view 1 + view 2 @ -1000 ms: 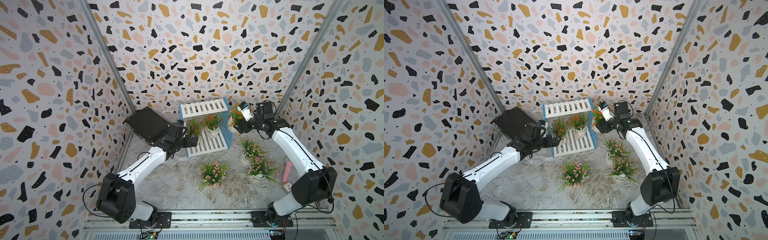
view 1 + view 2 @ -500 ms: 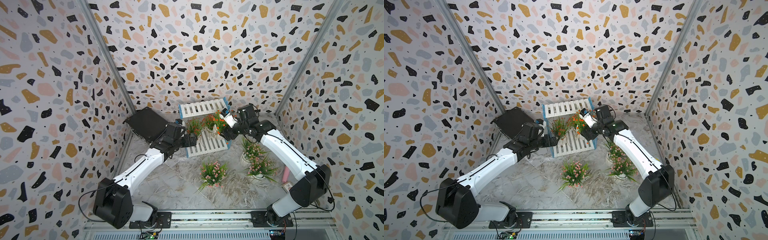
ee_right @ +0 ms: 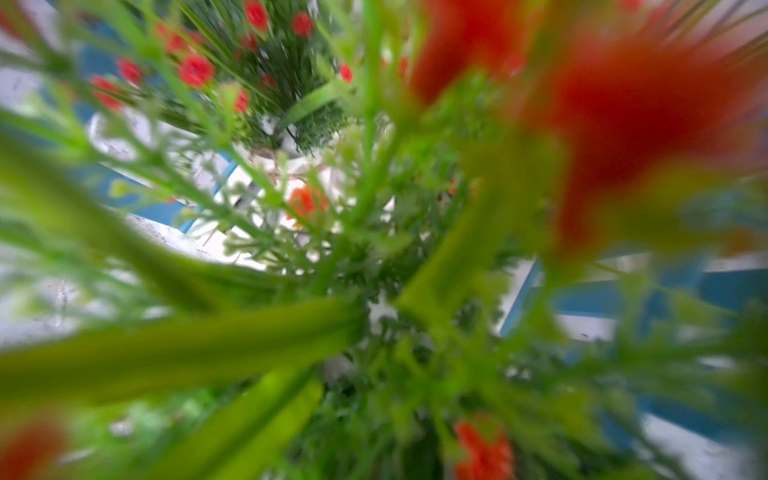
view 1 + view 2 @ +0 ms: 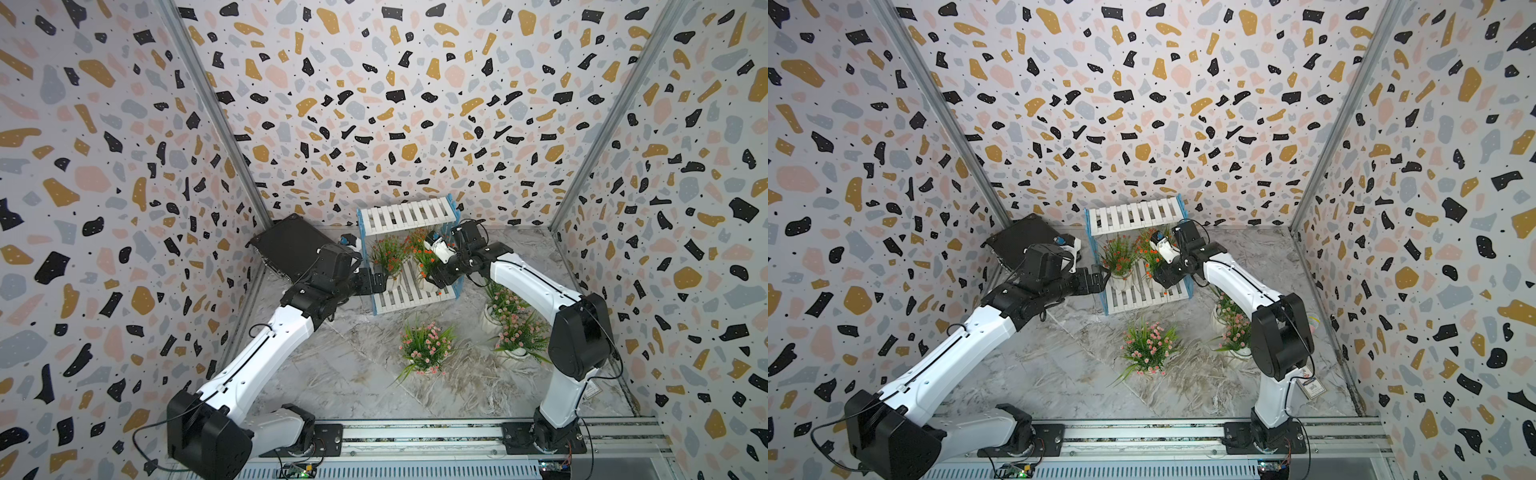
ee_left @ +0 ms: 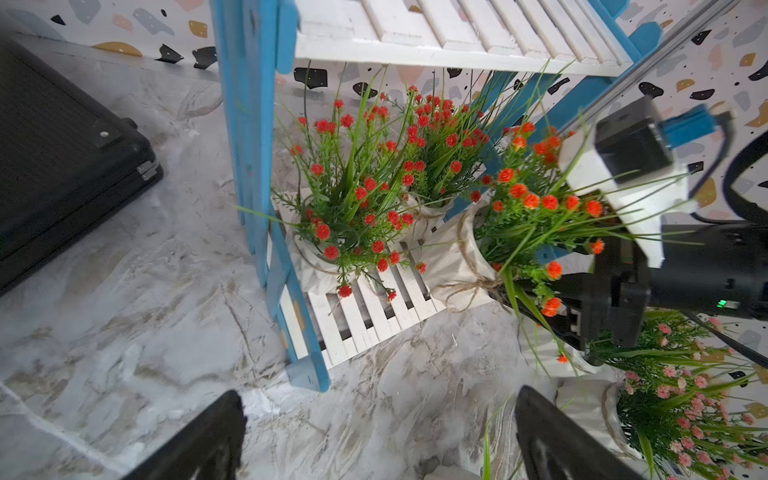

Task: Place the baby's breath potted plants on the rack by color
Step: Place the baby's breath potted plant on the rack.

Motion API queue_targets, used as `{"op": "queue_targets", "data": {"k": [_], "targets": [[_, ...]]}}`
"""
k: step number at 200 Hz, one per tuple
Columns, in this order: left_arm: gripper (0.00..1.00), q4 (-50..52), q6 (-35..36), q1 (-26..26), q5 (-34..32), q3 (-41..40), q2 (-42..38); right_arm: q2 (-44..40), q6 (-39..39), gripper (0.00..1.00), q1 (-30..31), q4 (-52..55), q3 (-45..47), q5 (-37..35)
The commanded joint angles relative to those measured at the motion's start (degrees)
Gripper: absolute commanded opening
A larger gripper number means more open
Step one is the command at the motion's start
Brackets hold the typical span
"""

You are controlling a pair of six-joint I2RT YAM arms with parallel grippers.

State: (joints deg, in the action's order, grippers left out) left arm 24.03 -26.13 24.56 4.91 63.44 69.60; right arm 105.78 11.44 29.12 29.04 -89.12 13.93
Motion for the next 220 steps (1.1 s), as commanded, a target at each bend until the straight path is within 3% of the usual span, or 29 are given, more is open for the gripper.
{"op": "queue_targets", "data": {"k": [1, 149, 202, 220], "targets": [[1.0, 3.86, 1.26, 0.51, -1.6, 2.19, -2.38, 0.4, -1.41, 0.79, 0.45, -3.82, -2.69, 1.48], [1.0, 5.94, 2.11, 1.2, -3.14, -2.14, -7.09, 13.83, -2.13, 0.79, 4.23, -4.37, -10.64, -2.22], [1.0, 5.94, 2.06, 1.2, -3.83, -2.81, -7.72, 10.97, -1.91, 0.99, 4.8, -2.73, -10.9, -2.81], [1.0, 6.46, 2.33, 1.2, -4.5, -2.46, -8.05, 8.06, -1.56, 1.0, 4.8, -1.68, -10.65, -1.99]]}}
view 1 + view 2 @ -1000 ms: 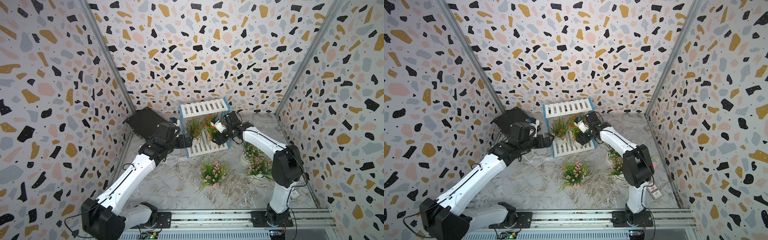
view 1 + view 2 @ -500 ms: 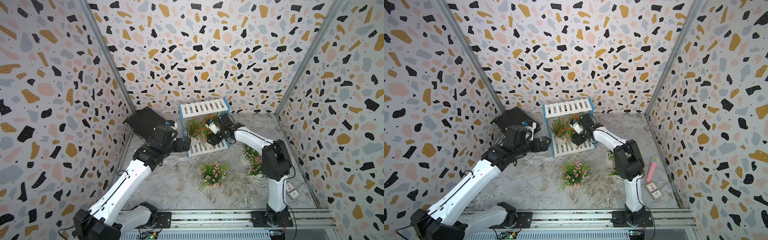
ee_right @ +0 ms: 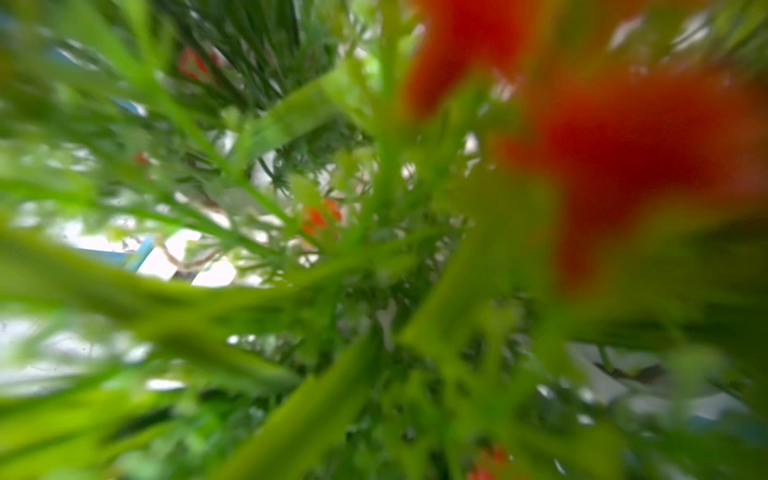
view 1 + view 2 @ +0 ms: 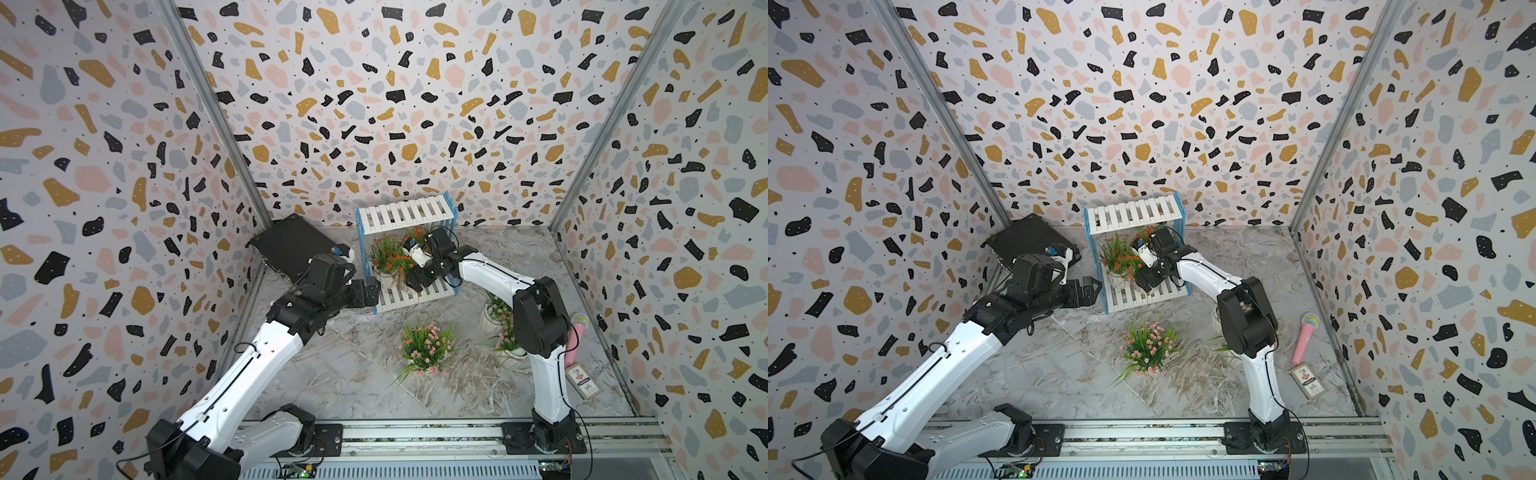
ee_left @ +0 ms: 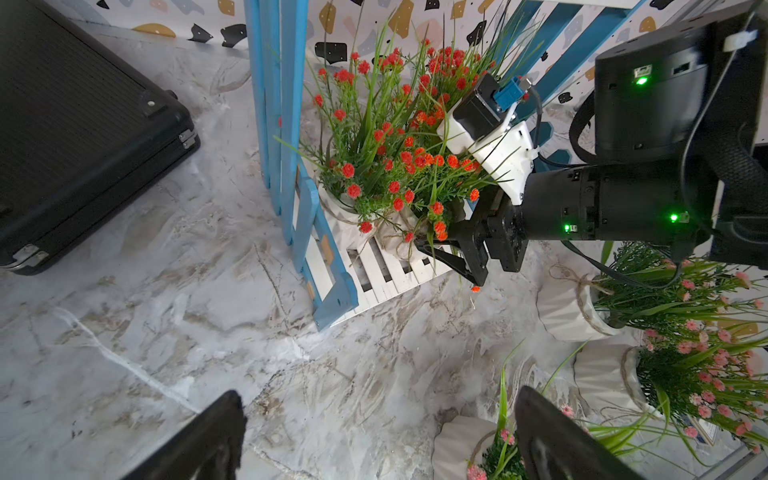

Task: Place the baby's breath potted plants on the rack by color
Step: Place the baby's breath potted plant on the rack.

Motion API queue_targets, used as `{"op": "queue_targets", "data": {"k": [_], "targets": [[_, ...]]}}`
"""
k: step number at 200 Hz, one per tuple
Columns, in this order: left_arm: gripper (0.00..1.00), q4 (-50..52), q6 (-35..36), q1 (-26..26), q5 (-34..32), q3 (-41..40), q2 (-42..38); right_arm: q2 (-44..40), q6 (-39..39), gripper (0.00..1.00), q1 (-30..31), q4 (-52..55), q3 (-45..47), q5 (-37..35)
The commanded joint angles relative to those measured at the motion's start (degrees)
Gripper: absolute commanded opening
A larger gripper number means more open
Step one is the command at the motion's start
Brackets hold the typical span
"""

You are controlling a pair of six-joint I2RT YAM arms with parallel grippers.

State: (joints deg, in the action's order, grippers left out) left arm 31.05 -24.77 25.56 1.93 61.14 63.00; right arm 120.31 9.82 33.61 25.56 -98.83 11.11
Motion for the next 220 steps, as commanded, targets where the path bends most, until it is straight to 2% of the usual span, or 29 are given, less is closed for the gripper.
{"op": "queue_targets", "data": {"k": [1, 51, 82, 107, 130, 153, 187, 202, 220], "targets": [[1.0, -0.56, 1.01, 0.19, -1.55, -0.16, -1.47, -6.66, 0.08, 1.0, 0.32, 1.87, -0.98, 0.88], [1.0, 0.18, 1.76, 0.19, -3.01, 0.47, -1.96, -14.67, 0.37, 1.0, 0.32, 5.29, -0.83, 0.84], [1.0, 0.92, 2.32, 0.19, -5.36, -0.39, -2.31, -22.43, -0.31, 1.0, 0.32, 7.7, 1.37, 0.69], [1.0, 0.86, 1.5, 0.37, -7.09, -3.79, -3.33, -29.05, -2.66, 1.0, 0.32, 11.55, 3.77, -1.25], [0.99, 0.08, -0.3, 1.53, -7.74, -8.72, -5.72, -34.52, -5.89, 1.0, 0.32, 14.41, 6.99, -0.24], [0.99, -0.71, -1.31, 6.39, -11.02, -13.47, -8.21, -38.87, -8.48, 1.0, 0.23, 16.49, 10.22, -0.58], [1.0, -5.43, -1.32, 17.22, -15.44, -22.55, -13.09, -43.15, -11.19, 1.0, 0.06, 18.53, 14.97, 0.26], [1.0, -8.35, -1.16, 21.03, -14.65, -26.9, -16.04, -44.32, -12.0, 1.0, -0.19, 19.57, 16.42, 0.62], [0.99, -13.1, 0.47, 25.5, -10.28, -32.48, -21.35, -45.48, -12.46, 1.0, -0.6, 20.68, 17.79, 1.19]]}}
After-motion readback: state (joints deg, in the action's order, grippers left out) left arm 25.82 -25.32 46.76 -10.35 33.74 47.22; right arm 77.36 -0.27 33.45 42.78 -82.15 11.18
